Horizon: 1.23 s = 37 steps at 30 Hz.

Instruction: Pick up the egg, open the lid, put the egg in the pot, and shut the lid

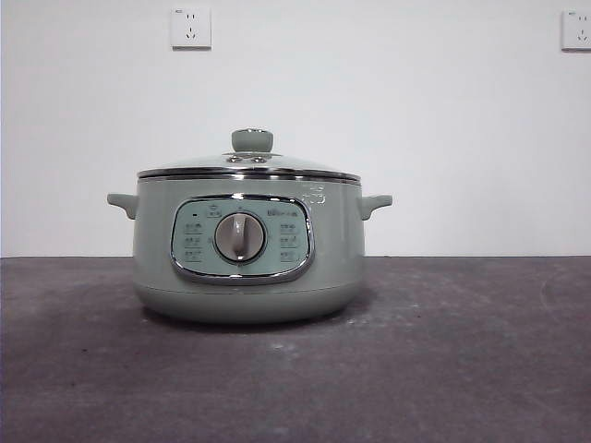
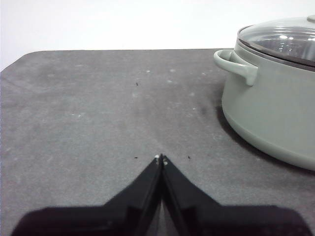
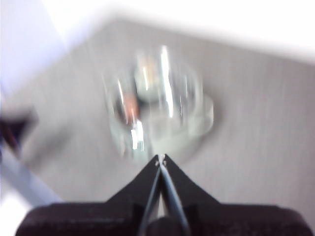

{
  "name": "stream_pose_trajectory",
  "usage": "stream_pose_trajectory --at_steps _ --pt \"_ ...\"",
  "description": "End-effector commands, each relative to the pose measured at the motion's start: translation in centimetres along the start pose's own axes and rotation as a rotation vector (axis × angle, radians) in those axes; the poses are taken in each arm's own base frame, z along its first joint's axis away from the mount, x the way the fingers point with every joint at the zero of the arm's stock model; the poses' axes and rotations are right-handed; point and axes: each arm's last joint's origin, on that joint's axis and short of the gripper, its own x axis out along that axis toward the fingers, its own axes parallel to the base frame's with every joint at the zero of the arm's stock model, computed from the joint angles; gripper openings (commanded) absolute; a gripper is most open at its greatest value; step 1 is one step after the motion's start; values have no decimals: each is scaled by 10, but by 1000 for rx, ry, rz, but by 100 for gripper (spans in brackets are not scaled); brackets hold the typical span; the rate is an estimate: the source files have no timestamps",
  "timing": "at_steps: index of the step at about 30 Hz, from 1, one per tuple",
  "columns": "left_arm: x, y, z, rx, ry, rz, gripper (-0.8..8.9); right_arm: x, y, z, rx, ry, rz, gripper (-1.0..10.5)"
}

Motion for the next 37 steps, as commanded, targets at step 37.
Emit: stream_pose_trajectory --at_steps 37 --pt "1 0 -5 -10 12 6 -3 131 -44 -295 63 -257 -321 0"
